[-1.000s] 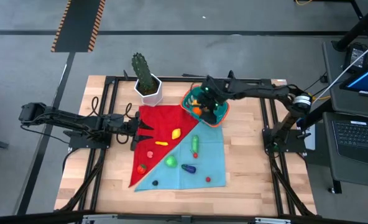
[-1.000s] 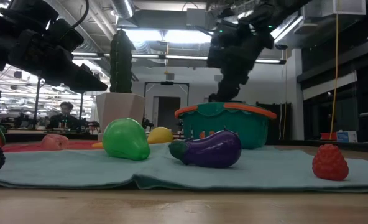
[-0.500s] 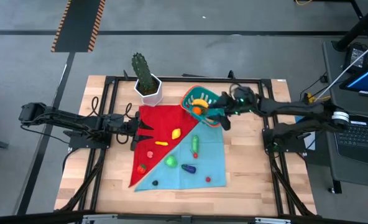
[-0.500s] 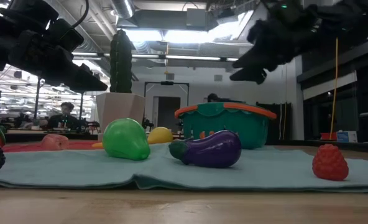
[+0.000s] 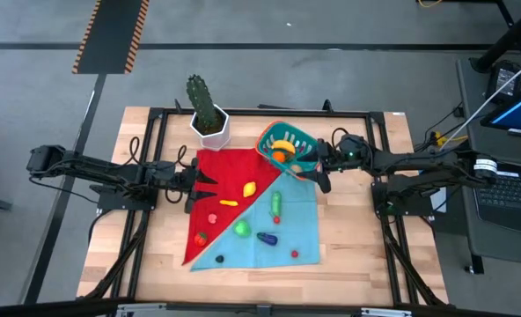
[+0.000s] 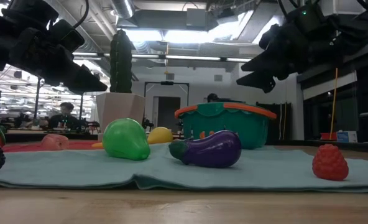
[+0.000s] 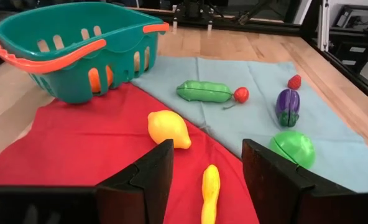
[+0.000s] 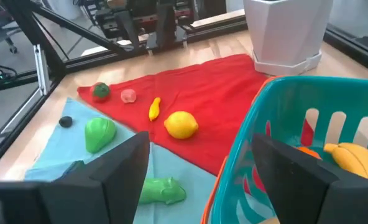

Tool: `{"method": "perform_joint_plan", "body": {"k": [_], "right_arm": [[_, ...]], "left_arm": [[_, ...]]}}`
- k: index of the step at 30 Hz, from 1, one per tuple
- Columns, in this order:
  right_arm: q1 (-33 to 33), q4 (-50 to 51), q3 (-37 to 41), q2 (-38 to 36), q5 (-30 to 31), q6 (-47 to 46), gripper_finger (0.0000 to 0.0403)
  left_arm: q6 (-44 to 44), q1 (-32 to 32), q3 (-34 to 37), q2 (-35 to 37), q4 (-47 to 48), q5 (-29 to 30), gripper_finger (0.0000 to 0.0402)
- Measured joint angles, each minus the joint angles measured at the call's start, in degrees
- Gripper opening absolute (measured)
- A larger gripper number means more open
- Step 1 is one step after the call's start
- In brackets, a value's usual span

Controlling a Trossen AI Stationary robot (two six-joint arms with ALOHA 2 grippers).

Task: Pick and placing Produce into tupperware
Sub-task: Put the yellow lemon into the blue basket

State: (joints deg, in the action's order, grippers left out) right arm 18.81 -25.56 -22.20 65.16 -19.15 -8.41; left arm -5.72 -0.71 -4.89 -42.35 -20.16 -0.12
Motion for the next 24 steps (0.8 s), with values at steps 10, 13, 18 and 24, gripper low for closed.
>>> {"method": "perform_joint_plan", "body": {"k": [10, 13, 18, 24], "right_arm": [[0.0, 0.0, 0.0, 0.0, 0.0, -0.3, 0.0283], [0.0, 0.0, 0.0, 0.0, 0.0, -0.3, 0.0283], [0.0, 0.1, 0.0, 0.0, 0.0, 0.2, 0.0283], [0.0, 0.2, 0.0, 0.1, 0.0, 2.8, 0.0283]], "left_arm": [[-0.1, 0.0, 0.0, 0.0, 0.0, 0.0, 0.0179], [1.3, 0.0, 0.0, 0.0, -0.1, 0.9, 0.0179], [-3.0, 0.0, -0.9, -0.1, -0.7, 5.4, 0.0179], [-3.0, 1.8, -6.3, -3.4, -0.2, 7.9, 0.0179]]}}
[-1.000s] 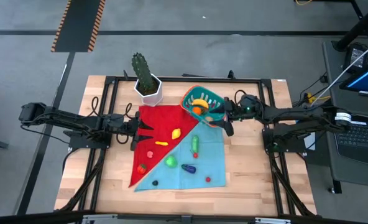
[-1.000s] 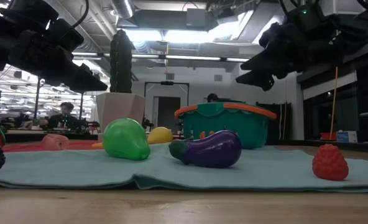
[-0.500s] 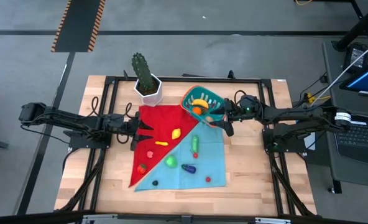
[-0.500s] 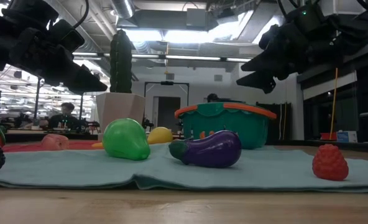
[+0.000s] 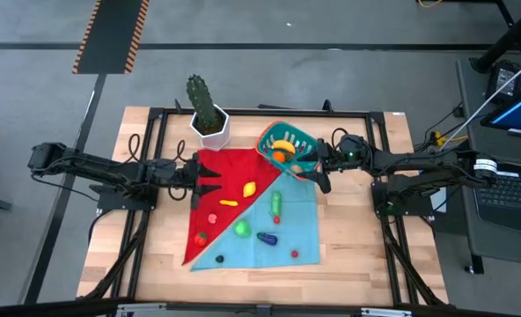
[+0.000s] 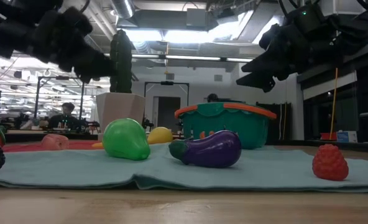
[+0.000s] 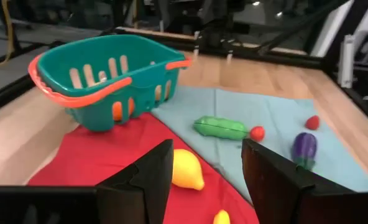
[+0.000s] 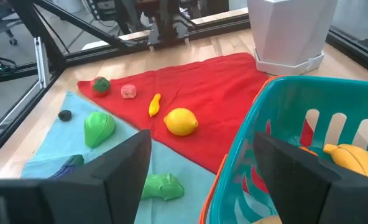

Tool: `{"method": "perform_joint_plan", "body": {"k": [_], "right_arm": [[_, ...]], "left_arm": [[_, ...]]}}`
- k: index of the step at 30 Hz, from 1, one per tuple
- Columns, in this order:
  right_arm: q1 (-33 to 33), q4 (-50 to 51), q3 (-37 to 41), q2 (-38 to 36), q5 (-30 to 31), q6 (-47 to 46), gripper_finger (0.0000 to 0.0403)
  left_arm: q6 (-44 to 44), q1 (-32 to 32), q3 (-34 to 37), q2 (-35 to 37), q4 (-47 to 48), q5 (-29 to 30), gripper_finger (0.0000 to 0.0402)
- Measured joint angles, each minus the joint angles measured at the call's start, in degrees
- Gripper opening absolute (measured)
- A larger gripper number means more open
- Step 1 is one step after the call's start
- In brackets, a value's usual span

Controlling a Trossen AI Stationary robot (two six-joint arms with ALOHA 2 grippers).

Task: Pick and placing Produce into tupperware
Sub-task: Put the yellow lemon into the blue basket

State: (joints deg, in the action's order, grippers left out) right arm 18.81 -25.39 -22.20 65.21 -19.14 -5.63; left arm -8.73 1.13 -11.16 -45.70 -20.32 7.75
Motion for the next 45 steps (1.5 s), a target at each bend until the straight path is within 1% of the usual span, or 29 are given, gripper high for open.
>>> {"method": "perform_joint_plan", "body": {"k": [3, 7, 11, 14, 16, 23, 27, 31, 35, 40, 42, 45], "right_arm": [[0.0, 0.1, 0.0, 0.0, 0.0, 0.2, 0.0283], [0.0, 0.2, 0.0, 0.0, 0.0, 0.4, 0.0283], [0.0, 0.1, 0.0, 0.0, 0.0, 2.2, 0.0283], [0.0, 0.1, 0.0, 0.0, 0.0, 3.0, 0.0283], [0.0, 0.3, 0.0, 0.0, 0.0, 2.9, 0.0283], [0.0, 0.7, 0.0, 0.0, 0.0, 3.0, 0.0283], [0.0, 1.4, 0.0, 0.0, 0.0, 3.3, 0.0283], [0.0, 1.4, 0.0, 0.0, 0.0, 5.2, 0.0283], [0.0, 1.3, 0.0, 0.0, 0.0, 6.3, 0.0283], [0.0, 1.3, 0.0, 0.0, 0.0, 7.6, 0.0283], [0.0, 1.2, 0.0, 0.0, 0.0, 7.8, 0.0283], [0.0, 1.2, 0.0, 0.0, 0.0, 7.7, 0.0283]], "left_arm": [[-1.7, 1.5, -3.2, -4.4, 1.6, 3.8, 0.0179], [-3.6, 3.0, -6.6, -12.2, 1.9, 8.0, 0.0179], [-8.3, 3.0, -11.1, -20.5, 1.9, 10.1, 0.0179], [-12.0, 2.5, -15.8, -26.5, 2.6, 10.2, 0.0179], [-14.8, 2.0, -19.9, -30.0, 6.7, 10.3, 0.0179], [-21.6, 1.2, -36.2, -40.3, 30.1, 10.2, 0.0179], [-23.1, 1.1, -44.7, -44.7, 38.4, 9.7, 0.0179], [-27.0, 0.9, -52.1, -48.3, 45.7, 9.0, 0.0179], [-33.2, 0.0, -55.7, -50.5, 49.4, 6.9, 0.0179], [-39.3, -1.5, -56.2, -52.5, 54.5, 6.0, 0.0179], [-40.7, -2.1, -56.2, -52.8, 56.2, 5.7, 0.0179], [-41.2, -2.8, -56.2, -52.8, 55.4, 4.1, 0.0179]]}}
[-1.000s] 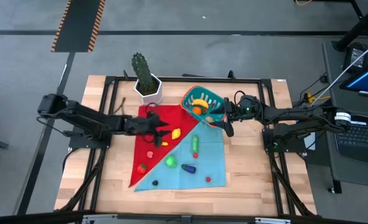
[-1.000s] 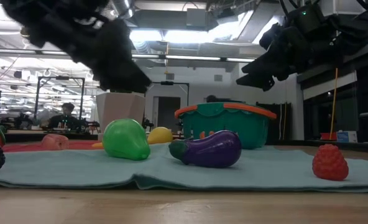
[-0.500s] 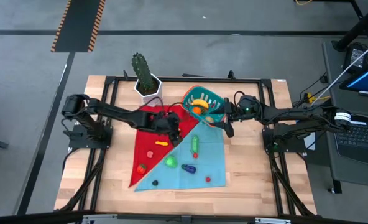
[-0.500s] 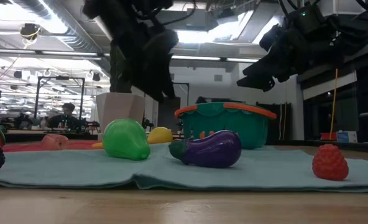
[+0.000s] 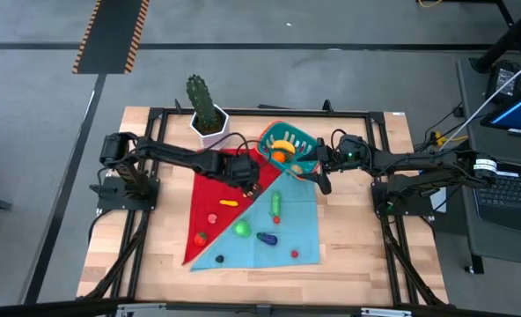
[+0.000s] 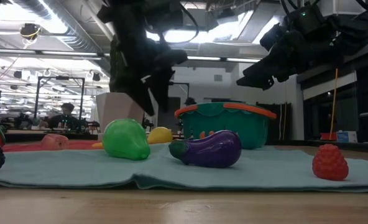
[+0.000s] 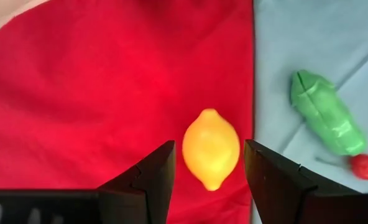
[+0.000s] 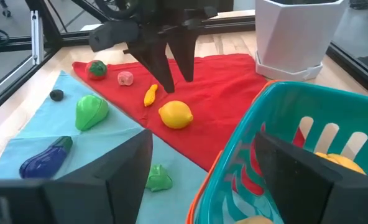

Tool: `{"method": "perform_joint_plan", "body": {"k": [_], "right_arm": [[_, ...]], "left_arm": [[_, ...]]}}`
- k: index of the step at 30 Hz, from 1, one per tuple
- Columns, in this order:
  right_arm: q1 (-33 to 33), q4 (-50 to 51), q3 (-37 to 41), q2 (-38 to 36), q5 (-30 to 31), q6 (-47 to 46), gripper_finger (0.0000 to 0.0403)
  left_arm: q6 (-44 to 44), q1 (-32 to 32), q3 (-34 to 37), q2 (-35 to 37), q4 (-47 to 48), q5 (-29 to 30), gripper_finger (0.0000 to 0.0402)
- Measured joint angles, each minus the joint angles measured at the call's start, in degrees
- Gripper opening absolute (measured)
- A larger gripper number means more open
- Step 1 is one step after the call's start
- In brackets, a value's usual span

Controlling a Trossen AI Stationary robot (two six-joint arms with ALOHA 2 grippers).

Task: Pick and placing Produce into tupperware
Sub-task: Put the yellow lemon into the blue basket

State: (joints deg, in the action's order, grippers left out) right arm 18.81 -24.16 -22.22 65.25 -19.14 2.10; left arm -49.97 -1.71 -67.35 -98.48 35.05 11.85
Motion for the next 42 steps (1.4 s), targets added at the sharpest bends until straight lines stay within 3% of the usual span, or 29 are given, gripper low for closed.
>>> {"method": "perform_joint_plan", "body": {"k": [4, 10, 20, 31, 38, 42], "right_arm": [[0.0, 0.1, 0.0, 0.0, 0.0, 0.0, 0.0283], [0.0, 2.5, 0.0, 0.0, 0.0, 1.0, 0.0283], [0.0, 5.0, 0.0, 0.0, 0.0, 2.1, 0.0283], [0.0, 5.2, 0.0, 0.0, 0.0, 2.8, 0.0283], [0.0, 5.2, 0.0, 0.0, 0.0, 2.9, 0.0283], [0.0, 5.2, 0.0, 0.0, 0.0, 2.9, 0.0283]], "left_arm": [[-0.4, 0.0, 0.0, 0.0, -1.1, -0.2, 0.0179], [6.4, 0.0, 0.0, 0.0, -1.2, -0.2, 0.0179], [6.6, 0.0, 0.0, 0.1, -1.5, -0.4, 0.018], [6.6, 0.0, 0.0, 0.1, -1.7, -0.4, 0.0257], [6.5, 0.4, 0.0, 0.1, -1.7, -0.4, 0.0267], [1.7, 0.4, 0.0, 0.1, -1.7, -1.0, 0.0267]]}}
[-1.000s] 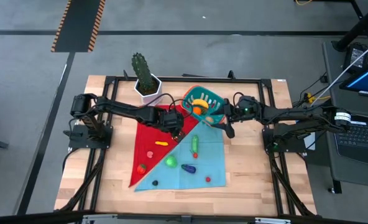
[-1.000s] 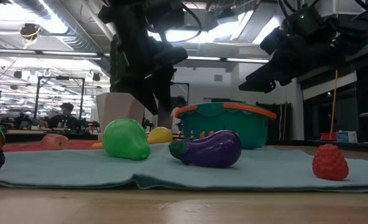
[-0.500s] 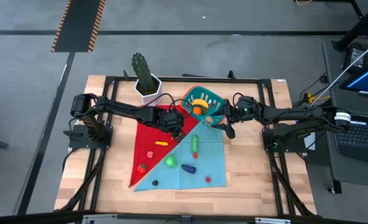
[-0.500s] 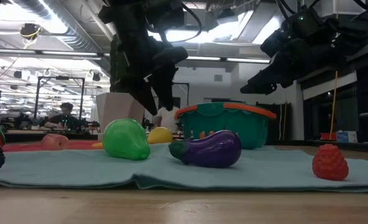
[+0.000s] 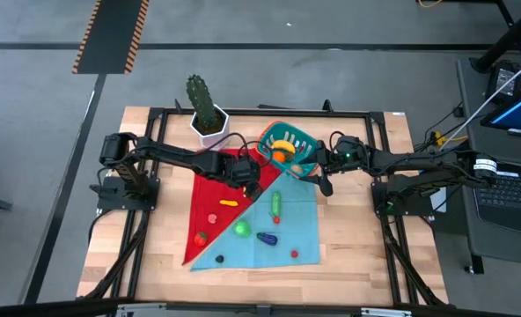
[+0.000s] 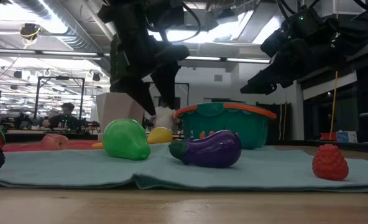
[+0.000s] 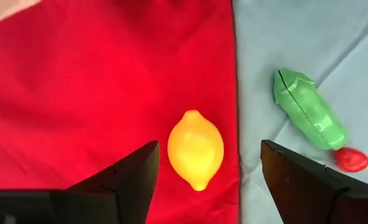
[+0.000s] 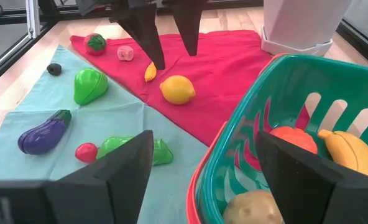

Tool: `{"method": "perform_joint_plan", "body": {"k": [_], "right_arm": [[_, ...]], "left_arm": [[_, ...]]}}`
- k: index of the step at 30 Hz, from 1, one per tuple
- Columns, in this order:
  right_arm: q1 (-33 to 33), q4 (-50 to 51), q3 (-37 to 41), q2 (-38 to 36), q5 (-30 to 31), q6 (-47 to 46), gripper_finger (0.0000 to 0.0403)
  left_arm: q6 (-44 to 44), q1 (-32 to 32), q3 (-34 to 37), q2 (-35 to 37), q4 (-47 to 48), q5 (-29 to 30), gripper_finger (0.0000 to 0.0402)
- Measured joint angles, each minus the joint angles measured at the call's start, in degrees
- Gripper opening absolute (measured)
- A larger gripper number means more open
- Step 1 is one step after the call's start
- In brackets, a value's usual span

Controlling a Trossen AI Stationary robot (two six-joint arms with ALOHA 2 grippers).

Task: Pick and placing Produce into tupperware
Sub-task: Put the yellow lemon into the blue basket

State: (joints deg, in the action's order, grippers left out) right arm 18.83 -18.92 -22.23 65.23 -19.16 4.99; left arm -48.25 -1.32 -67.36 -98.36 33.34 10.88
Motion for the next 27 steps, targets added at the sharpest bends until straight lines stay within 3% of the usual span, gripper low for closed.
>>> {"method": "perform_joint_plan", "body": {"k": [27], "right_arm": [[0.0, 0.4, 0.0, 0.0, 0.0, 0.0, 0.0283]], "left_arm": [[-2.2, 0.0, -0.1, -5.9, -1.3, -2.2, 0.0267]]}}
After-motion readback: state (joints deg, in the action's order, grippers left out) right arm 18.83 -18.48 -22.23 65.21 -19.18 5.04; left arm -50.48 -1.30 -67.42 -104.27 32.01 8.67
